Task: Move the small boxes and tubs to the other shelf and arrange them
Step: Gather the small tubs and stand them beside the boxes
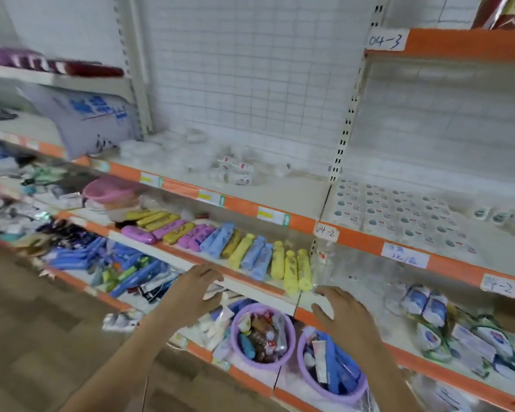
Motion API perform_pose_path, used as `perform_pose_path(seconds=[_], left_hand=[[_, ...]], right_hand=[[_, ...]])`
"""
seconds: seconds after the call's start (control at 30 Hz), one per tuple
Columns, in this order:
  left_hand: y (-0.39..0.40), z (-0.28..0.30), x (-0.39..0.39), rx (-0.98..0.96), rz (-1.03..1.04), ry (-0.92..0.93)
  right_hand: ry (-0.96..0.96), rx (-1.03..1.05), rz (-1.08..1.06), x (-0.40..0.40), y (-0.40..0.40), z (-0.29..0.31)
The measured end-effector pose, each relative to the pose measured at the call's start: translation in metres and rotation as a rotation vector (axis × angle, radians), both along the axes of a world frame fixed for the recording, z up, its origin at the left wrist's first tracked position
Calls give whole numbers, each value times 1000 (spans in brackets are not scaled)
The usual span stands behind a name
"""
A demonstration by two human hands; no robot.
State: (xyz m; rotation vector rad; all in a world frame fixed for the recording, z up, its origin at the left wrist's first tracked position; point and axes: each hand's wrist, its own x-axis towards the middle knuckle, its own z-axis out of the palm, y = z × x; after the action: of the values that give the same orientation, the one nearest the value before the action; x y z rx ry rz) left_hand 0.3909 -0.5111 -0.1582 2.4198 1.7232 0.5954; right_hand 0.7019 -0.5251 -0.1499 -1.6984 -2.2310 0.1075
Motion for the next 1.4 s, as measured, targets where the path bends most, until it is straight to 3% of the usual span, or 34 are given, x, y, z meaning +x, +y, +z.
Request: perform_pose_path(seconds=[0.33,0.67,0.9,1.2,1.4], left_hand=[[12,-5,-118,-23,182,-94],[159,35,-214,34,35,-129],[275,82,-218,113,-59,-165],[444,130,-171,109,-192,-7],[521,130,-127,-126,-264,341]], right_hand=[[59,-23,181,-122,50,4],[183,46,50,-211,167,42],[256,75,-21,-232,249,85],[136,-40,-2,-219,388,111],[169,-354,7,-216,466,98]])
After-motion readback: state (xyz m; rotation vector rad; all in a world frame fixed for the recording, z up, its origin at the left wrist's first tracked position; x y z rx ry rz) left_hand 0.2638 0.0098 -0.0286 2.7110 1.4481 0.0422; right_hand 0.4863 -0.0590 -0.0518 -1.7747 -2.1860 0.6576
